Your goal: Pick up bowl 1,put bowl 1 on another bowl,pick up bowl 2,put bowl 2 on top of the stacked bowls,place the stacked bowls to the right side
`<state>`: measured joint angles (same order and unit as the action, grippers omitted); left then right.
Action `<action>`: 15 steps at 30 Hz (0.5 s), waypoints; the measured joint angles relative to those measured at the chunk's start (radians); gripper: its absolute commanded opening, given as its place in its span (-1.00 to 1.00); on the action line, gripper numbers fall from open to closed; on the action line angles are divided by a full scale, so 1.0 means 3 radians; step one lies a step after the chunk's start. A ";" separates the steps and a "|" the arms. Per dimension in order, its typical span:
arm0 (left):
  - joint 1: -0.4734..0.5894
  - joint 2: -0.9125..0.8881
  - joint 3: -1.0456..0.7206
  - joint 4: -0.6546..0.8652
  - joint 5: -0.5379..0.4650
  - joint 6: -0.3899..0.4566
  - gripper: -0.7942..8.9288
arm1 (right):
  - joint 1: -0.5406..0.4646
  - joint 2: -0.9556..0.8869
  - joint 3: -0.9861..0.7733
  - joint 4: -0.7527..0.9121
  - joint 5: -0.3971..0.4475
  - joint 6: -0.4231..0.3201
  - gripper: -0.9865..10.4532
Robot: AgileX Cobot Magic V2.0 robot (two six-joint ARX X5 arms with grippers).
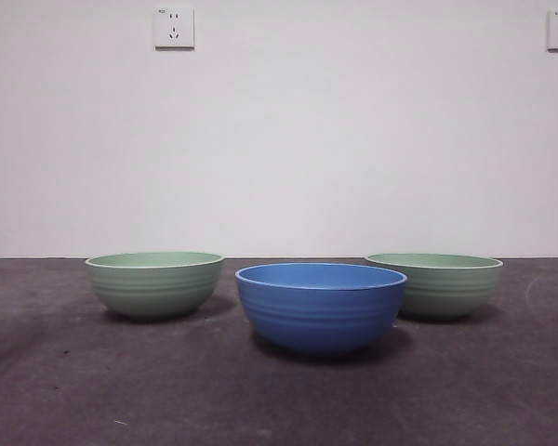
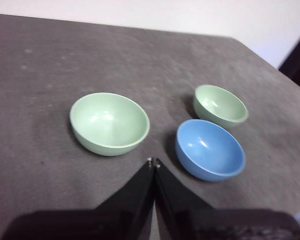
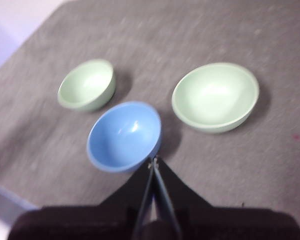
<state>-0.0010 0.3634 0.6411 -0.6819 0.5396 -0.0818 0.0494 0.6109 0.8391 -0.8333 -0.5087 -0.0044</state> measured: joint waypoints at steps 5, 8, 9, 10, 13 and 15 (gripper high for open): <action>0.0000 0.0341 0.0388 -0.0352 0.0350 0.0284 -0.85 | 0.0071 0.0309 0.0357 -0.0487 -0.0131 -0.0287 -0.85; 0.0000 0.0509 0.0543 -0.0552 0.0534 0.0413 -0.85 | 0.0121 0.0406 0.0453 -0.0665 -0.0137 -0.0371 -0.85; 0.0000 0.0556 0.0579 -0.0619 0.0549 0.0445 -0.85 | 0.0132 0.0421 0.0457 -0.0692 -0.0137 -0.0388 -0.85; 0.0000 0.0599 0.0605 -0.0671 0.0559 0.0470 -0.85 | 0.0144 0.0432 0.0457 -0.0720 -0.0136 -0.0398 -0.85; 0.0000 0.0674 0.0617 -0.0698 0.0565 0.0509 -0.85 | 0.0144 0.0445 0.0457 -0.0738 -0.0136 -0.0413 -0.82; 0.0000 0.0702 0.0617 -0.0699 0.0565 0.0514 -0.84 | 0.0144 0.0446 0.0457 -0.0739 -0.0135 -0.0415 -0.82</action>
<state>-0.0010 0.5739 0.8261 -0.8917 0.7090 0.0723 0.0925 0.7448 0.9760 -1.0550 -0.5491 -0.1287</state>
